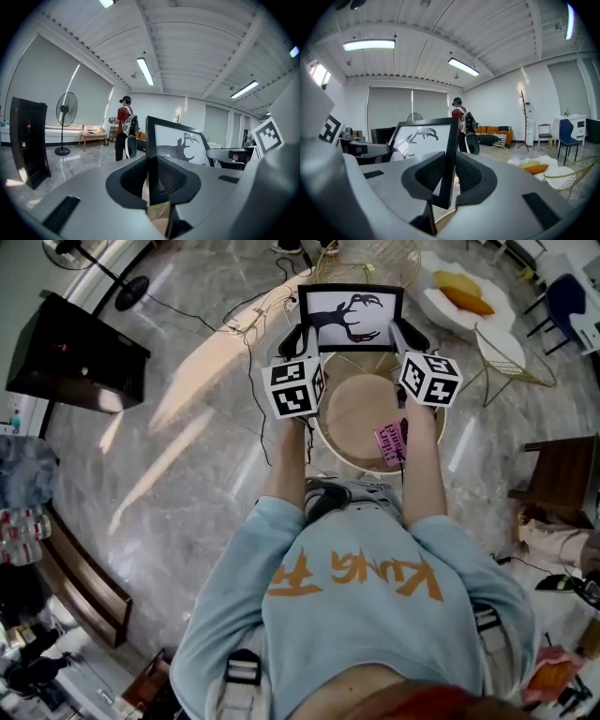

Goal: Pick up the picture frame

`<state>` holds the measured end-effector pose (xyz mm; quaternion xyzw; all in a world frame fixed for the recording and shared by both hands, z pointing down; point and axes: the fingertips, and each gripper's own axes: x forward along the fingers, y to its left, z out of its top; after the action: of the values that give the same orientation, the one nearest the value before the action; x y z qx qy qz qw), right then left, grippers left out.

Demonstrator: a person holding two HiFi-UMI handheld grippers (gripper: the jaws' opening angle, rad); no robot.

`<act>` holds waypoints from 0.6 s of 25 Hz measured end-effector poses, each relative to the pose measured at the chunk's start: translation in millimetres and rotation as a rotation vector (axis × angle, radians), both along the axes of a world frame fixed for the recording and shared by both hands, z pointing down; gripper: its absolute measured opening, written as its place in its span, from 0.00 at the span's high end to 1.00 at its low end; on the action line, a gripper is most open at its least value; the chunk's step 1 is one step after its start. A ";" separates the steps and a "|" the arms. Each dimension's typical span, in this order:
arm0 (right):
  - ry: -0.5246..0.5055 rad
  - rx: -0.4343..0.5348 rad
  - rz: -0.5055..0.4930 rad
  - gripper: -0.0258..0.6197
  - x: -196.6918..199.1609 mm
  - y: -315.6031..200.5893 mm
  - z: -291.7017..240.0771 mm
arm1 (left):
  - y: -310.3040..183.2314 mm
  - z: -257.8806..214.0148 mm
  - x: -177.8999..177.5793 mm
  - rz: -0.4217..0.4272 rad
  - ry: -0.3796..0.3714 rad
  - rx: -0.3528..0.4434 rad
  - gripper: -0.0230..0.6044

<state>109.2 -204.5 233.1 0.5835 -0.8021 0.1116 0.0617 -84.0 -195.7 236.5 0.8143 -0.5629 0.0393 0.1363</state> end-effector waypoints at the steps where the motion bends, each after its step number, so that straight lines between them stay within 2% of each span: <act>1: 0.004 0.016 0.004 0.86 0.8 1.0 -6.0 | -0.7 -5.2 0.8 0.014 0.007 0.020 0.83; 7: 0.016 0.081 0.037 0.85 7.1 9.6 -27.1 | -0.6 -22.0 6.7 0.075 0.023 0.089 0.83; 15: 0.040 0.083 0.022 0.85 7.5 6.6 -29.8 | -4.0 -20.8 7.8 0.074 0.032 0.082 0.83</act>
<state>116.7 -197.9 203.3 0.5963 -0.7982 0.0672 0.0524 -76.2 -199.7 215.7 0.8399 -0.5313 0.0080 0.1101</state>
